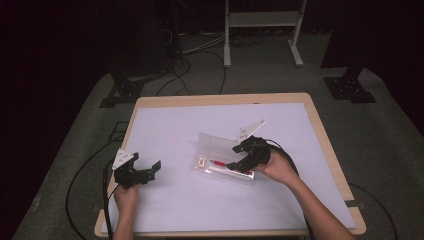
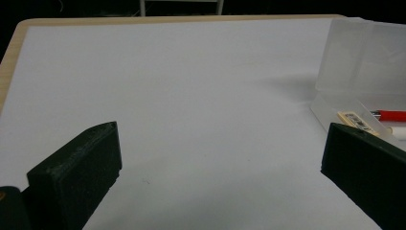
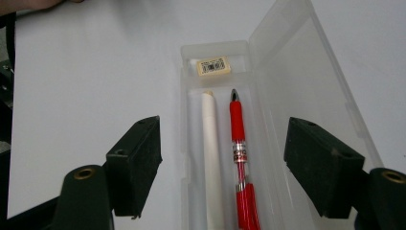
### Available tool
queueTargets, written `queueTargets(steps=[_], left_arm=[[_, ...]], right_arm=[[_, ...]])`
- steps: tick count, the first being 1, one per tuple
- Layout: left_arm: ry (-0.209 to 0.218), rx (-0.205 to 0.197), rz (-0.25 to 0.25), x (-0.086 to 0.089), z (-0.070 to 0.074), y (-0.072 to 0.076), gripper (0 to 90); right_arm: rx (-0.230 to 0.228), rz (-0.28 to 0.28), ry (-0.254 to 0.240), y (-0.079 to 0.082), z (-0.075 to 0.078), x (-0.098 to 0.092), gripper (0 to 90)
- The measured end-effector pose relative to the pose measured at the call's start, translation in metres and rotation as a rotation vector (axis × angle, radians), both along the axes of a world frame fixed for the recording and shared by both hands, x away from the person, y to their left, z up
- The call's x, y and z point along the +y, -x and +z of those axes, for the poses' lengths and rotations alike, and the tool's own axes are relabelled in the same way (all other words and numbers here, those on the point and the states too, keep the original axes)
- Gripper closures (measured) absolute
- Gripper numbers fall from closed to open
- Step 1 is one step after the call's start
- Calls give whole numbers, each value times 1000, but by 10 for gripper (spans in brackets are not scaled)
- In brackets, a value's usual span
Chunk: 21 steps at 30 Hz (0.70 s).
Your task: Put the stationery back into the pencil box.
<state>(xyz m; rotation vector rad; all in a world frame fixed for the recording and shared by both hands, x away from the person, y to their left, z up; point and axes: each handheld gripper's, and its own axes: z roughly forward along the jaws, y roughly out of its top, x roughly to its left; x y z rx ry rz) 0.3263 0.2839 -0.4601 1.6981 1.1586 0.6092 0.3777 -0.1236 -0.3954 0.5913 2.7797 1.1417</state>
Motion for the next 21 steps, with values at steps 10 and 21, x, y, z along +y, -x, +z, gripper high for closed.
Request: queueTargets(steps=[10,21], left_arm=[[-1,-1,1,0,0,0,0],[-2,-1,0,-1,0,0,0]], right_arm=[[10,-28,-21,5,0,-15,280],[6,-42,-20,10,-2,-27,278]])
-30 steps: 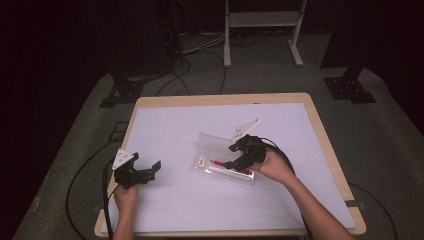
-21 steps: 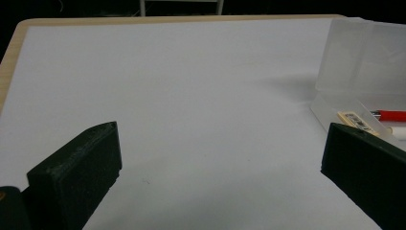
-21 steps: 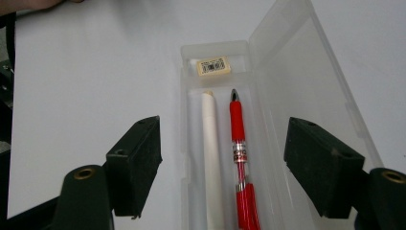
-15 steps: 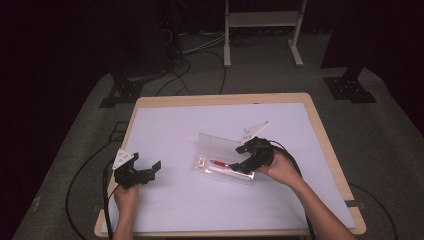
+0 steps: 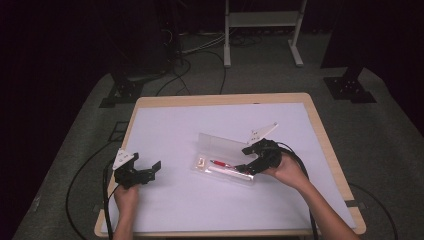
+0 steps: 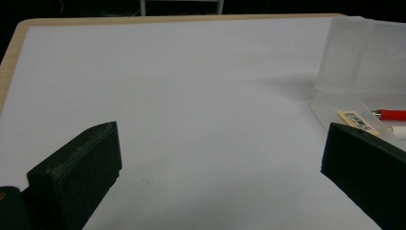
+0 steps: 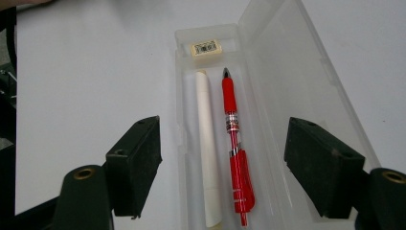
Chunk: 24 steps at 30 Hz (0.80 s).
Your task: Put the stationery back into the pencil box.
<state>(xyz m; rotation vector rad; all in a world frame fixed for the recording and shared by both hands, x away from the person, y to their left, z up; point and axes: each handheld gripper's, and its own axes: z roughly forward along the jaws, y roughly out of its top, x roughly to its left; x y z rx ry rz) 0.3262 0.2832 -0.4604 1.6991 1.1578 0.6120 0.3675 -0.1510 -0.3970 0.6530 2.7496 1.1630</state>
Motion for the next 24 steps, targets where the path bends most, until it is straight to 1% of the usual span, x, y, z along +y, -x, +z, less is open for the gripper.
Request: queueTargets(steps=[7,9,14,18,24], left_arm=[[0,0,0,0,0,0,0],[0,0,-1,0,0,0,0],[5,-5,3,-1,0,0,0],[4,-4,3,-1,0,0,0],[2,-3,3,-1,0,0,0]], right_arm=[[-3,-5,-3,3,1,-7,278],[-8,-7,0,4,1,-10,278],[0,-19,-2,6,-2,-17,278],[-3,-22,0,9,-4,-22,278],[-6,-31,-8,12,-3,-29,278]])
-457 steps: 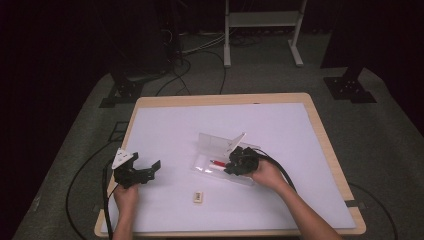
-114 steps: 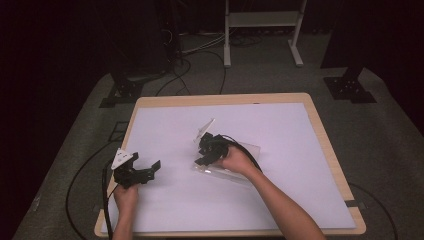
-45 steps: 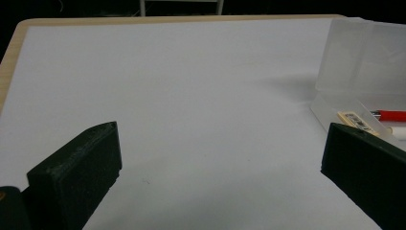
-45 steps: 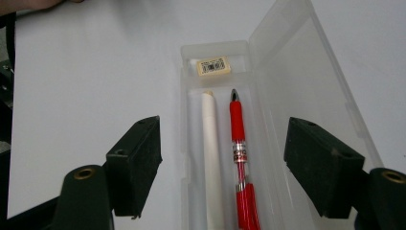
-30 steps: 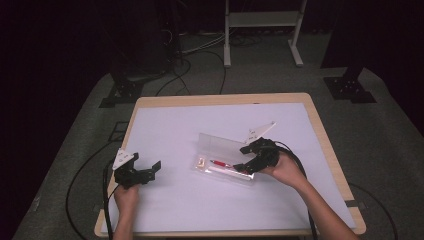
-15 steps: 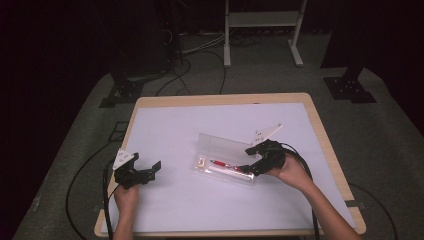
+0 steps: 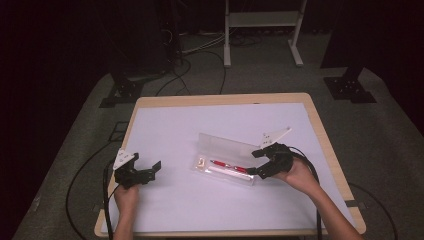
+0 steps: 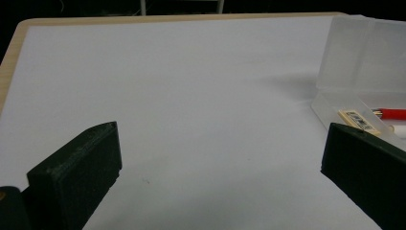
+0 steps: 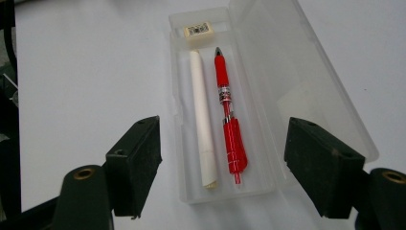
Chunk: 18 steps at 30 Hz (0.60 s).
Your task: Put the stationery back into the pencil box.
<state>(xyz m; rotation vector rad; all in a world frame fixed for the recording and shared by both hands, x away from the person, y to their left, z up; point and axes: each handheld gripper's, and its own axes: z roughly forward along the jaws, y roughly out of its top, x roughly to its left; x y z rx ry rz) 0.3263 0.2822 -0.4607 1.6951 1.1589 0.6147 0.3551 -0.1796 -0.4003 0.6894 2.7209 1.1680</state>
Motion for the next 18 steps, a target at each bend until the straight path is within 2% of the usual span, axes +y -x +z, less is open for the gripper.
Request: queueTargets(steps=[18], left_arm=[[-4,3,0,0,0,0,0]], right_arm=[[12,-26,-2,8,-8,-21,278]])
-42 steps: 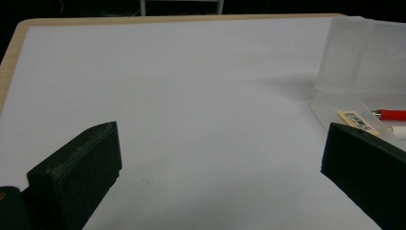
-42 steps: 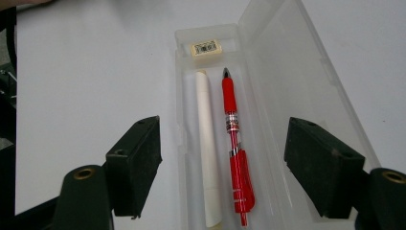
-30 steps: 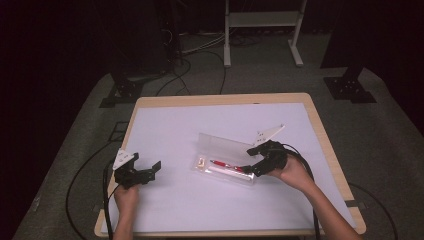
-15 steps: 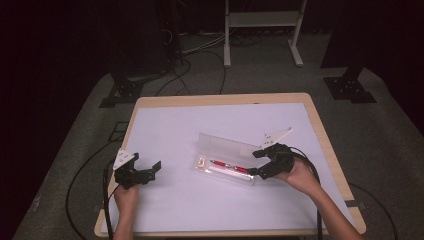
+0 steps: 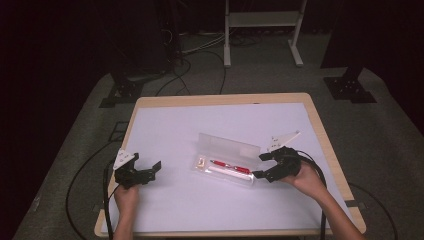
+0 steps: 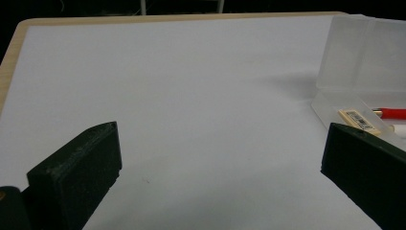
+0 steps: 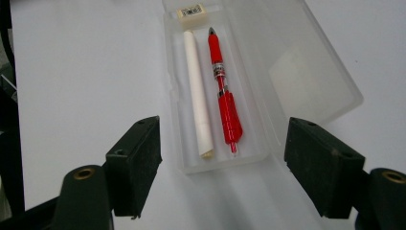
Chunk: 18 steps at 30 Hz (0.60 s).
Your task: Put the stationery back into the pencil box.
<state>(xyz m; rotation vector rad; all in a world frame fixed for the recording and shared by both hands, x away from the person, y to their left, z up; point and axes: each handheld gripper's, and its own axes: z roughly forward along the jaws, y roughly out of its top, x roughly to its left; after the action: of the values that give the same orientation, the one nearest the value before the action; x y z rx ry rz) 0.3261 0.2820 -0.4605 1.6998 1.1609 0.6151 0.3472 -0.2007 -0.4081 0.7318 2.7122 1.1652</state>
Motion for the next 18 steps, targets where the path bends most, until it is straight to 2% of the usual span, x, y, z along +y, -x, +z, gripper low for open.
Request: queueTargets(steps=[18], left_arm=[[-8,0,0,0,0,0,0]], right_arm=[[11,-53,-14,11,-7,-29,278]])
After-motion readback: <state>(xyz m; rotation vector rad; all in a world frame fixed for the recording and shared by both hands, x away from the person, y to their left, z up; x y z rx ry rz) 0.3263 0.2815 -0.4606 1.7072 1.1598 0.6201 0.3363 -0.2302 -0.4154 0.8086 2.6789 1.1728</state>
